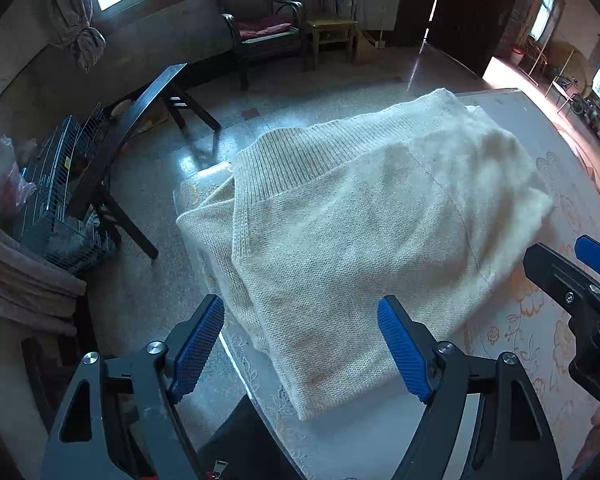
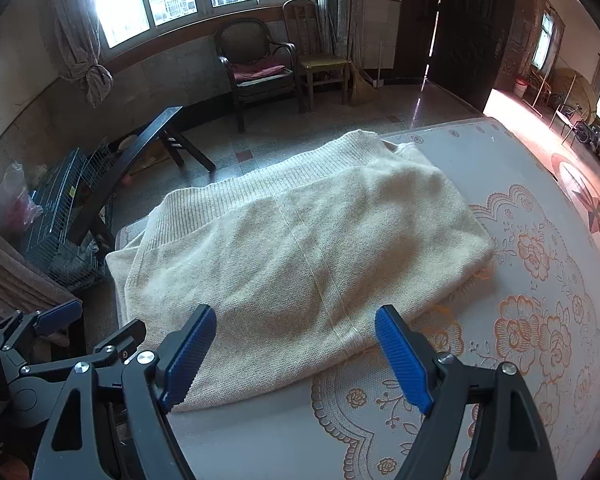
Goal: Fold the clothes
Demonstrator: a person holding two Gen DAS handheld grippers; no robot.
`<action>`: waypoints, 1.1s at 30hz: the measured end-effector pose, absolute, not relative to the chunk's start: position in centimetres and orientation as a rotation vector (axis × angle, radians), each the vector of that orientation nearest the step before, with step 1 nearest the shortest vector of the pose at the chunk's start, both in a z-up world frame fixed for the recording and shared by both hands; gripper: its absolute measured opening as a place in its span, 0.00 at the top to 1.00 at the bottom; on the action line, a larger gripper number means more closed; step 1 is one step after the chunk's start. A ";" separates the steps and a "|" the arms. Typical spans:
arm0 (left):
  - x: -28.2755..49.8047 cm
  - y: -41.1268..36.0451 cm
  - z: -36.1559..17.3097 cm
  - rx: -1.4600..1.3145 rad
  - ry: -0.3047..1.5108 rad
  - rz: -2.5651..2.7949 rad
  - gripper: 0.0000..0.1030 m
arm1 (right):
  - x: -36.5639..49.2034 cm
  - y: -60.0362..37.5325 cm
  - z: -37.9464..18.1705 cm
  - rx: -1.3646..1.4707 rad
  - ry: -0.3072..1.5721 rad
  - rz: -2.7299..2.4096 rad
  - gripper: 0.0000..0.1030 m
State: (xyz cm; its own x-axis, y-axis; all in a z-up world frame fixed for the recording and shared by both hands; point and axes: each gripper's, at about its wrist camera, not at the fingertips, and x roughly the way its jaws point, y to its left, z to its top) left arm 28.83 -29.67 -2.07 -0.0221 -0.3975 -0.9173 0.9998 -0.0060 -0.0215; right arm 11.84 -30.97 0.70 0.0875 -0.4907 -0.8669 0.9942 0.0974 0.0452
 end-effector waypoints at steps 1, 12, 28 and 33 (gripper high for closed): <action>28.8 -29.7 -2.0 0.888 0.916 -1.395 0.22 | 11.7 -30.9 0.7 0.802 0.813 -1.303 0.19; 27.8 -30.2 -1.9 0.867 0.930 -1.405 0.23 | 10.8 -30.7 0.7 0.818 0.794 -1.320 0.19; 26.6 -30.3 -2.4 0.879 0.960 -1.390 0.24 | 10.2 -30.4 0.5 0.822 0.798 -1.328 0.19; 26.9 -30.3 -2.1 0.860 0.952 -1.389 0.24 | 10.1 -30.4 0.4 0.826 0.796 -1.327 0.19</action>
